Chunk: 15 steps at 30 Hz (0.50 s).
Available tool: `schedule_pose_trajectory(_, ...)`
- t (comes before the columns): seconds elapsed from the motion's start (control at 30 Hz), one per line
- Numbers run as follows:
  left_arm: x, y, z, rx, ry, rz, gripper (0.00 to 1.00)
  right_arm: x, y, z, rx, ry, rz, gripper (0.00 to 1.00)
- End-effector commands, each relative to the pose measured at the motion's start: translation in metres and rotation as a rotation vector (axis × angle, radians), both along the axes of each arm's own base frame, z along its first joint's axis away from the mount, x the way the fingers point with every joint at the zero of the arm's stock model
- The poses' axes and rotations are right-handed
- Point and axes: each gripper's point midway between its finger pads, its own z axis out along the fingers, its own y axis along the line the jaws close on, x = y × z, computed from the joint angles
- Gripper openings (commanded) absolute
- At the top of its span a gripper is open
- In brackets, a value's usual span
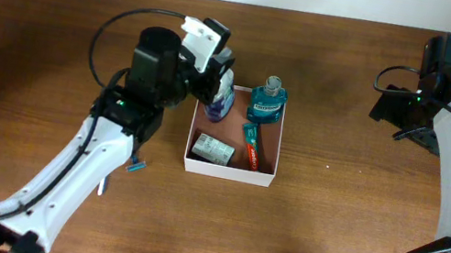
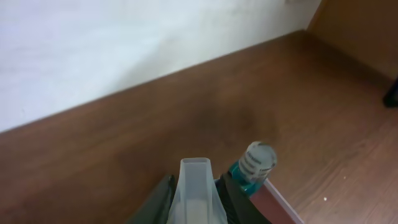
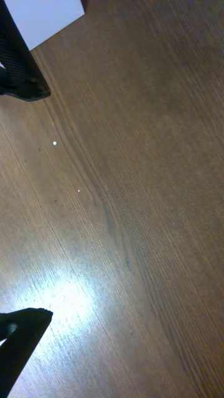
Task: Pack container
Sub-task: 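Lift the soap dispenser and lower it into the box's left side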
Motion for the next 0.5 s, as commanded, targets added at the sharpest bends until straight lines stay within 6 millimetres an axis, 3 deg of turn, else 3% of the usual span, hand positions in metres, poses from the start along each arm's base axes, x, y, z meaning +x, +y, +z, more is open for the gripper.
schedule_pose_trajectory(0.0, 0.007, -0.001, -0.002, 0.0, -0.005, 0.009, 0.2, 0.002, -0.001, 0.007, -0.004, -0.021, -0.004, 0.99)
schedule_pose_trajectory(0.23, 0.018, 0.024, -0.023, 0.109, 0.027, 0.188, 0.2, 0.002, -0.001, 0.007, -0.004, -0.021, -0.004, 0.99)
schedule_pose_trajectory(0.47, 0.016, 0.006, -0.041, 0.144, 0.05, 0.174, 0.2, 0.002, -0.001, 0.007, -0.004, -0.021, -0.004, 0.99)
